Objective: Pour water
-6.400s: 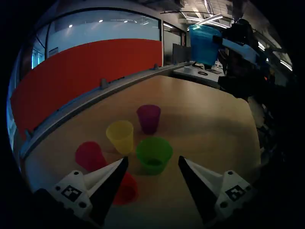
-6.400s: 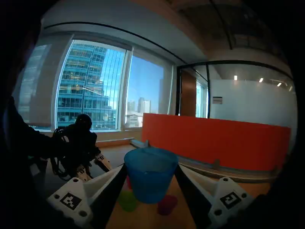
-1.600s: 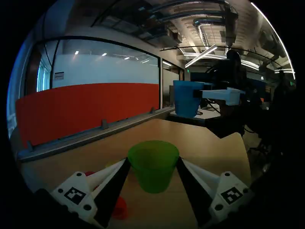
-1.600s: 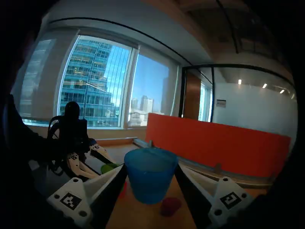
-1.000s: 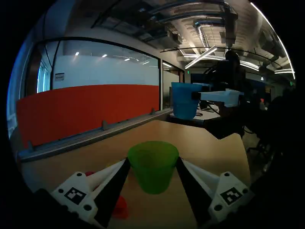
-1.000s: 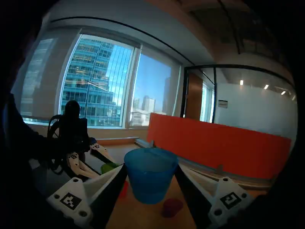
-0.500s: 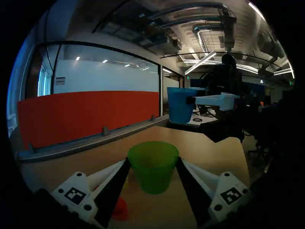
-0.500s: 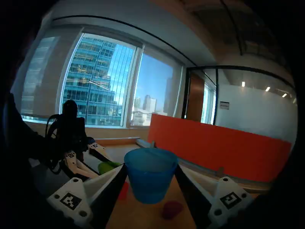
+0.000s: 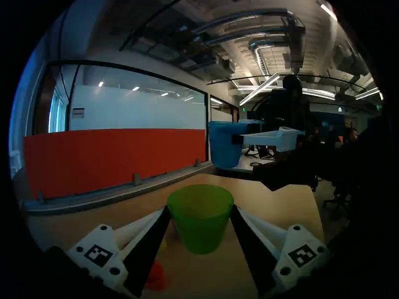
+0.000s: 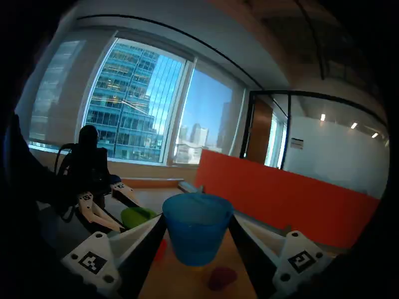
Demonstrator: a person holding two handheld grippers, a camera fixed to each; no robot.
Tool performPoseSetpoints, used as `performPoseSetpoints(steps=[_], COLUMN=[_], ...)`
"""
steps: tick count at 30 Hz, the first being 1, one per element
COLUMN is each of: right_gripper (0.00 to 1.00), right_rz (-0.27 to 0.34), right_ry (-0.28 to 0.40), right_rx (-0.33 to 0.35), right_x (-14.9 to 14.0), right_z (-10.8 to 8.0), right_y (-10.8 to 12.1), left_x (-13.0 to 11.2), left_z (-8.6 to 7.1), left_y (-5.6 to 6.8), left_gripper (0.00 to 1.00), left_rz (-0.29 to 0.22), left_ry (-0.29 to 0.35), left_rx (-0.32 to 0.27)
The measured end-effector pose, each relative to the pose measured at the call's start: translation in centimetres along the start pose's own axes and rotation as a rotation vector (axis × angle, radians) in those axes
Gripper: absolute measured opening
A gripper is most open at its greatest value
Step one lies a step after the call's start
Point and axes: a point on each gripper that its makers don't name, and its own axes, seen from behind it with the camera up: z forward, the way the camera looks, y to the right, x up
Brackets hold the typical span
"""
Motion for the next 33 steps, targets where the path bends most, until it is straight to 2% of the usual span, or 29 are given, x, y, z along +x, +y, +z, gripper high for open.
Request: performPoseSetpoints(steps=[6,24,33], right_gripper=[0.9,0.9,0.9], right_rz=[-0.016,-0.088,-0.184], right_ry=[-0.003,-0.003,0.01], right_rx=[0.004,0.015,0.008], right_x=[0.2,0.6,1.7], right_z=[0.0,1.0,1.6], right_y=[0.0,0.1,0.6], left_x=[0.2,0.5,0.4], left_z=[-0.1,-0.5,-0.6], left_y=[-0.2,1.4,1.9], left_gripper=[0.86,0.86,0.86], left_rz=[-0.009,0.015,0.021], left_ry=[0.009,0.014,0.005], left_rx=[0.009,-0.018,-0.027])
